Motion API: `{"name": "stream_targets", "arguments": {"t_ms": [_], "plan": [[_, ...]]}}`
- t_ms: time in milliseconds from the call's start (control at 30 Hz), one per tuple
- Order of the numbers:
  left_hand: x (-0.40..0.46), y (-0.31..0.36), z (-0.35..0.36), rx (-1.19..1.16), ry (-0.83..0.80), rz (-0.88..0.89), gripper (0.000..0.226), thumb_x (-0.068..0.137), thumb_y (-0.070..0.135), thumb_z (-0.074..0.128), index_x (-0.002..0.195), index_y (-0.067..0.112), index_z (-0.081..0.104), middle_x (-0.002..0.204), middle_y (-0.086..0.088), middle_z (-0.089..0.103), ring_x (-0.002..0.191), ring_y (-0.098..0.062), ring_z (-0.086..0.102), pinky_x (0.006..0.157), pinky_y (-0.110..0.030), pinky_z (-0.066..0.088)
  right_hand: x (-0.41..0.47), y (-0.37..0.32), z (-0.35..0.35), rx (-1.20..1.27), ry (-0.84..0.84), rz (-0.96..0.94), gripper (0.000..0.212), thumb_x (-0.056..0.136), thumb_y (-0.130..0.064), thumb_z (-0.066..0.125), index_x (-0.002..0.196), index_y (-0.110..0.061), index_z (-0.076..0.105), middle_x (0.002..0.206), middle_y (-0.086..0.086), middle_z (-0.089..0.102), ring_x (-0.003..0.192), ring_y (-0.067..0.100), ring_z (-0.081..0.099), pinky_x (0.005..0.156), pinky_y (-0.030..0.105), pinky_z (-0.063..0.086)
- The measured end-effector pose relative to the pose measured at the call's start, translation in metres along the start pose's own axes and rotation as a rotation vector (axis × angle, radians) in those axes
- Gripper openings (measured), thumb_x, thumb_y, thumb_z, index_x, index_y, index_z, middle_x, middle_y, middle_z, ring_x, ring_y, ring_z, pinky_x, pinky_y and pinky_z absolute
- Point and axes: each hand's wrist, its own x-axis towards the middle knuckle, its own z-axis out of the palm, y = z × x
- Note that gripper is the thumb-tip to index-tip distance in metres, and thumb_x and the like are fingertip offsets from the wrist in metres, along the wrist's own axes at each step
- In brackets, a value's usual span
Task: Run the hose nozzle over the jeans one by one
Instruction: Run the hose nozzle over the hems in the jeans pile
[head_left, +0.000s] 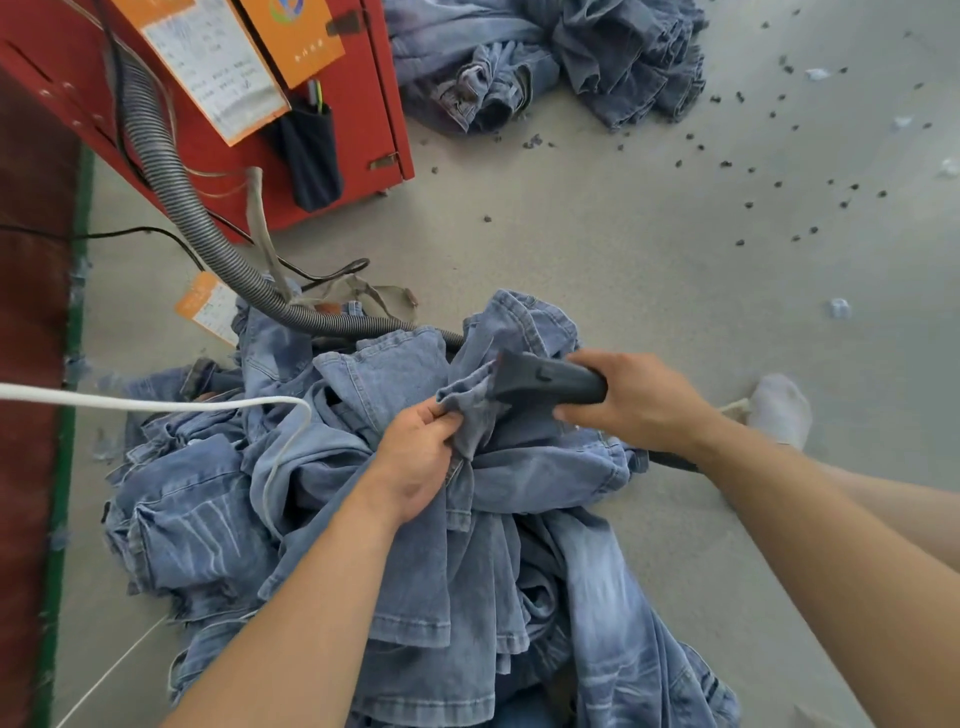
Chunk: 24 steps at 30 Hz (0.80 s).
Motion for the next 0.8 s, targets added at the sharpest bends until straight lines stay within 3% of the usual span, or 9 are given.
{"name": "stream_targets", "arguments": {"t_ms": [133,200,267,333,433,500,600,700,800], "plan": [[0.000,0.004,0.003,-0.061,0.003,-0.035,0.038,0.100,-0.009,0.035,0.122,-0.007,0.066,0.127,-0.025,0.069,0.124,-0.032,0.064,0.109,-0.040,0.050,0.001,-0.003,-0.027,0.206,0.140,-0.039,0.025,0.086,-0.039,0.082,0.106,-0.039,0.067,0.075,-0.018,0.068,0.066,0.000,0.064,0.058,0.015,0.046],[0.001,0.007,0.006,-0.112,0.022,-0.026,0.035,0.096,0.003,0.043,0.121,-0.010,0.065,0.126,-0.028,0.067,0.120,-0.033,0.064,0.112,-0.047,0.047,-0.003,0.006,-0.045,0.232,0.213,0.001,0.023,0.086,-0.038,0.082,0.101,-0.039,0.066,0.070,-0.020,0.067,0.058,-0.001,0.061,0.053,0.015,0.044],[0.000,0.009,0.010,-0.004,0.072,0.012,0.037,0.092,0.030,0.064,0.116,0.003,0.072,0.120,-0.019,0.072,0.113,-0.029,0.066,0.106,-0.045,0.051,-0.009,0.021,-0.054,0.238,0.235,0.051,0.021,0.086,-0.038,0.082,0.098,-0.036,0.066,0.065,-0.016,0.065,0.052,0.004,0.059,0.051,0.019,0.047],[-0.001,0.005,0.014,0.289,0.177,0.076,0.027,0.088,0.045,0.073,0.104,0.024,0.079,0.110,-0.005,0.077,0.108,-0.021,0.071,0.097,-0.038,0.055,-0.015,0.035,-0.054,0.220,0.191,0.089,0.020,0.086,-0.037,0.082,0.097,-0.037,0.066,0.064,-0.015,0.066,0.051,0.005,0.059,0.050,0.017,0.047],[-0.001,0.002,0.013,0.258,0.244,0.063,0.025,0.104,0.031,0.058,0.110,0.020,0.079,0.111,-0.006,0.078,0.112,-0.025,0.071,0.095,-0.038,0.055,-0.020,0.046,-0.044,0.090,0.066,0.135,0.021,0.087,-0.036,0.082,0.100,-0.036,0.066,0.067,-0.010,0.065,0.058,0.003,0.061,0.058,0.025,0.047],[-0.003,0.005,0.010,0.122,0.196,0.012,0.033,0.109,0.026,0.048,0.120,0.008,0.074,0.119,-0.016,0.075,0.119,-0.030,0.068,0.100,-0.041,0.052,-0.019,0.044,-0.033,0.002,-0.024,0.147,0.023,0.087,-0.036,0.081,0.106,-0.034,0.067,0.077,-0.011,0.068,0.067,0.003,0.063,0.064,0.027,0.049],[-0.011,0.009,0.008,0.120,0.115,-0.020,0.039,0.112,0.026,0.039,0.127,0.004,0.068,0.126,-0.018,0.071,0.122,-0.028,0.067,0.102,-0.039,0.051,-0.011,0.021,-0.008,-0.083,-0.110,0.065,0.028,0.086,-0.042,0.078,0.111,-0.036,0.066,0.090,-0.010,0.071,0.083,0.016,0.068,0.078,0.039,0.057],[-0.021,0.013,0.001,0.046,0.135,-0.052,0.041,0.112,0.025,0.036,0.125,0.001,0.068,0.123,-0.019,0.072,0.121,-0.033,0.067,0.097,-0.039,0.053,0.000,-0.009,0.005,-0.044,-0.027,-0.063,0.031,0.086,-0.053,0.075,0.113,-0.043,0.062,0.089,-0.019,0.068,0.080,0.007,0.065,0.073,0.036,0.056],[-0.033,0.021,-0.013,-0.006,0.153,-0.020,0.039,0.112,0.020,0.037,0.125,-0.001,0.067,0.122,-0.022,0.072,0.117,-0.033,0.069,0.095,-0.037,0.057,0.006,-0.016,-0.014,0.185,0.146,-0.058,0.025,0.085,-0.046,0.080,0.103,-0.047,0.063,0.077,-0.018,0.068,0.067,0.000,0.063,0.062,0.028,0.050]]}}
